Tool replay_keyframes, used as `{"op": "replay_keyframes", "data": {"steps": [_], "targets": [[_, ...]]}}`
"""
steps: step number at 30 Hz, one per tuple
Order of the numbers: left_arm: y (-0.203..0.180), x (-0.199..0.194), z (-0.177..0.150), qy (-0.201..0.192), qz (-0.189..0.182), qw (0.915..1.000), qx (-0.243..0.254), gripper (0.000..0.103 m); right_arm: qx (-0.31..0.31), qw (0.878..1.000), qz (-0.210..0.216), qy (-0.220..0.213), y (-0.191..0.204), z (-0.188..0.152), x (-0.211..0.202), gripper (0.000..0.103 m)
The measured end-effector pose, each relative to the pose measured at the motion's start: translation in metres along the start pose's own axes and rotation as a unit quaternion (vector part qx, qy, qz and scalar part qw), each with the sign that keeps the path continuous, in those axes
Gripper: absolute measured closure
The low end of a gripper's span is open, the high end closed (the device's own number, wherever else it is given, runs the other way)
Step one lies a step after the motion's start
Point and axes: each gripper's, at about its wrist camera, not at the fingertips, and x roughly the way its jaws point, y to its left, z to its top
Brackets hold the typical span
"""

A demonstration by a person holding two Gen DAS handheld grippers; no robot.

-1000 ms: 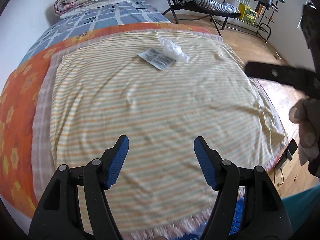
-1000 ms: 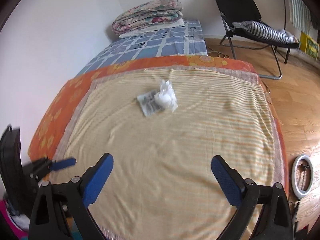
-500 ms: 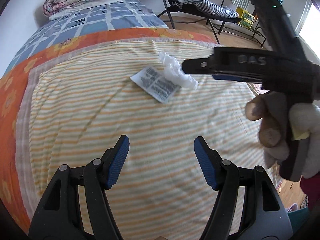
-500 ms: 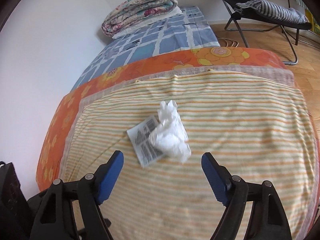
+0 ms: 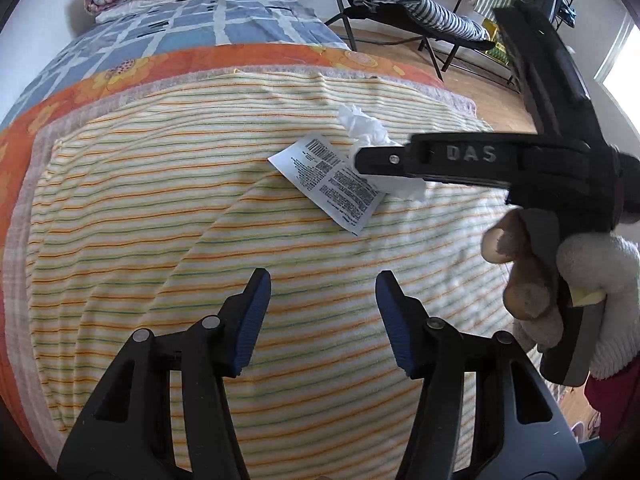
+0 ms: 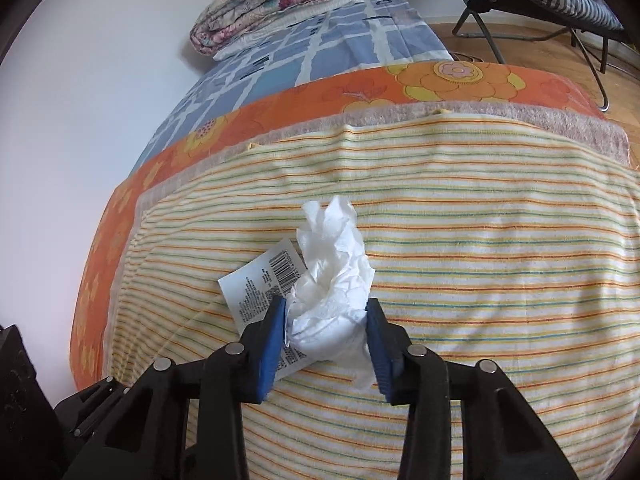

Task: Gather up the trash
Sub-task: 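Grasp the white tissue with the right tool while the left tool grasps the receipt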

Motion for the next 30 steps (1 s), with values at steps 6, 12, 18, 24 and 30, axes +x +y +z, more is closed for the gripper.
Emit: {"op": "replay_keyframes", "data": {"steps": [6,12,18,24,30], "targets": [[0.002,0.012,0.017,0.004,-0.005,0.9997,-0.025,0.046,-0.005,0.999,-0.033,-0.026,-0.017,0.0,-0.018,0.068],[0.009,0.035,0.043,0.034,-0.03,0.9954,-0.084,0.046,0.008,0.998,-0.039,-0.046,-0.043,-0.003,-0.041,0.068],[0.005,0.047,0.067,0.034,-0.024,0.9949,-0.092,0.046,0.02,0.997,-0.044,-0.061,-0.067,-0.007,-0.063,0.068],[-0.024,0.065,0.079,0.035,0.012,0.9982,-0.047,0.046,0.032,0.996,-0.04,-0.069,-0.084,-0.008,-0.074,0.068],[-0.065,0.078,0.073,0.04,0.086,0.9938,0.058,0.042,0.032,0.996,-0.042,-0.069,-0.086,-0.01,-0.076,0.068]]}}
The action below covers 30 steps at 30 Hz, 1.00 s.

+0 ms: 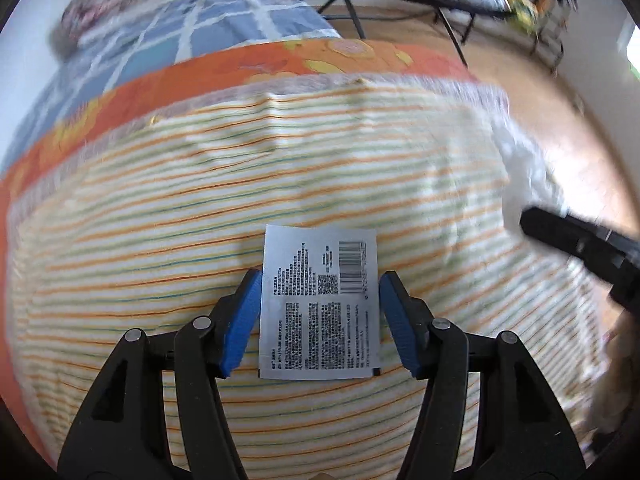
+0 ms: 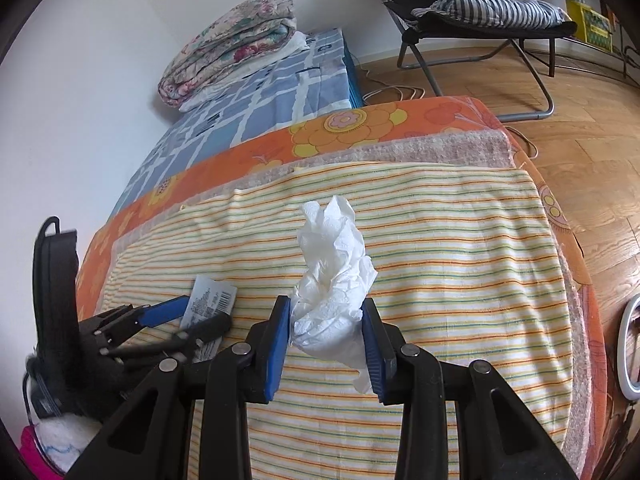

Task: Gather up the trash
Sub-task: 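Grasp the white tissue with the right tool while the left tool grasps the receipt, then carry the receipt and tissue down over the blue basket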

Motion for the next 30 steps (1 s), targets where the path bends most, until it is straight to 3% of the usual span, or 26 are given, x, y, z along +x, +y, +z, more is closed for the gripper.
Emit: {"op": "replay_keyframes", "data": {"steps": [6,11,21,30], "targets": [[-0.007,-0.004,-0.014,-0.004,0.003,0.9997,0.024,0.042,-0.004,1.0,0.0,0.003,0.001,-0.006,-0.003,0.068],[0.001,-0.018,-0.021,-0.013,-0.008,0.9998,0.008,0.043,-0.011,1.0,-0.002,0.001,0.006,-0.011,-0.013,0.068],[0.003,-0.067,-0.048,-0.038,-0.003,0.9992,0.012,0.043,-0.044,0.999,-0.006,-0.001,0.035,-0.032,-0.043,0.068],[0.002,-0.128,-0.087,-0.063,-0.002,0.9979,0.013,0.043,-0.08,0.997,-0.007,-0.013,0.069,-0.063,-0.098,0.068]]}}
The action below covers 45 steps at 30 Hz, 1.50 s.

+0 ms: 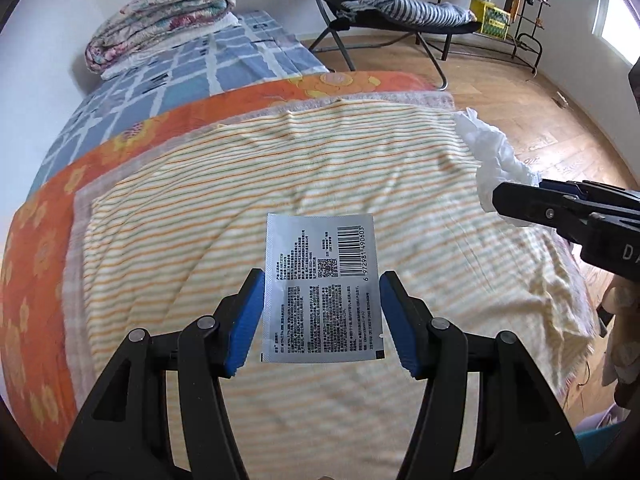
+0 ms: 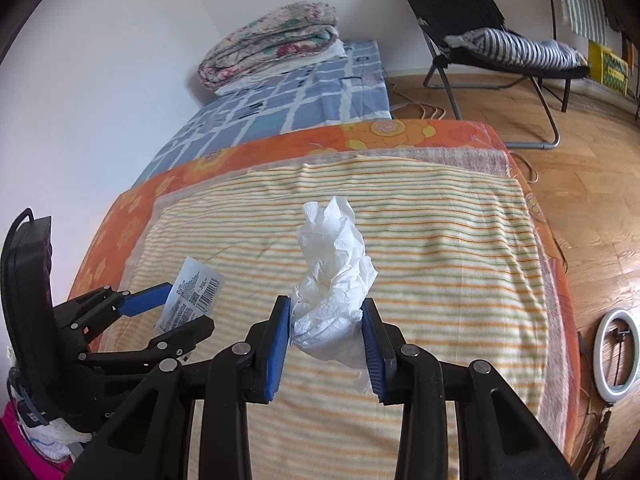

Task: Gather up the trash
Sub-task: 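Carry the receipt and tissue down over the blue basket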

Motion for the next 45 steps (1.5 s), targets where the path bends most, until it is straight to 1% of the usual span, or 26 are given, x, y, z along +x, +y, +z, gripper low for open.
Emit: {"op": "replay_keyframes", "data": {"steps": [5,8,14,21,24,33,40,45], "targets": [[-0.005,-0.044,-0.021,-0.018,-0.001,0.9998,0.003,0.043,-0.027,1.0,-0.004,-0.005,0.024,-0.02,-0.029,0.068],[-0.006,-0.064,-0.032,-0.024,-0.01,0.9997,-0.002,0.043,-0.049,0.999,-0.009,-0.01,0.041,-0.035,-0.051,0.068],[-0.01,-0.106,-0.066,-0.037,-0.013,0.9992,0.001,0.043,-0.078,0.997,-0.015,-0.024,0.067,-0.066,-0.088,0.068],[-0.013,-0.137,-0.117,-0.035,-0.019,0.9992,-0.002,0.043,-0.085,0.996,-0.005,-0.011,0.085,-0.115,-0.112,0.068],[-0.015,-0.146,-0.143,-0.032,-0.021,0.9993,-0.003,0.043,-0.086,0.996,0.0,0.002,0.091,-0.142,-0.118,0.068],[-0.023,-0.148,-0.211,0.0,-0.031,0.9994,-0.012,0.043,-0.093,0.995,0.006,0.047,0.102,-0.216,-0.117,0.068],[-0.027,-0.135,-0.248,0.03,-0.042,0.9983,-0.025,0.043,-0.097,0.992,0.009,0.08,0.104,-0.258,-0.11,0.068],[-0.029,-0.125,-0.269,0.052,-0.048,0.997,-0.032,0.043,-0.093,0.99,0.012,0.101,0.103,-0.279,-0.104,0.067]]}}
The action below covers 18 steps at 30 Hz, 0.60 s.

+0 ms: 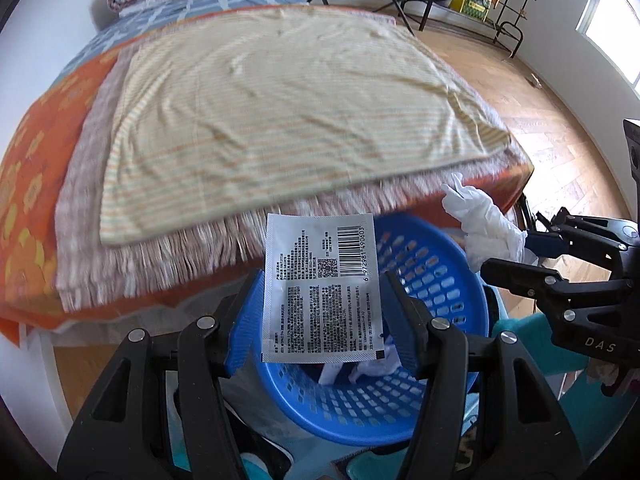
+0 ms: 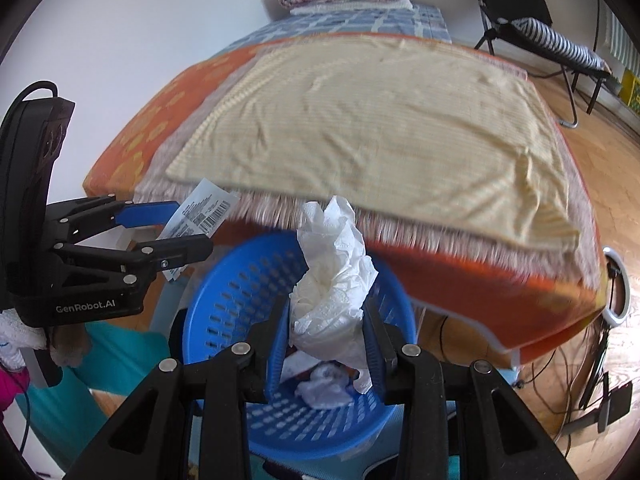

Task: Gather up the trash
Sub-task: 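Carry the receipt and tissue down over the blue basket, then open both tools to drop the receipt and tissue into the basket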

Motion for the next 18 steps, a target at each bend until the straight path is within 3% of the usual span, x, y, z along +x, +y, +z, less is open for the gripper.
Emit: {"op": "replay_keyframes", "data": {"steps": [18], "targets": [[0.004,0.027,-0.038,0.047,-0.001,0.9989,-0.008,0.042,-0.015,0.999,-0.005,0.04,0.009,-0.031,0.029,0.066]]}}
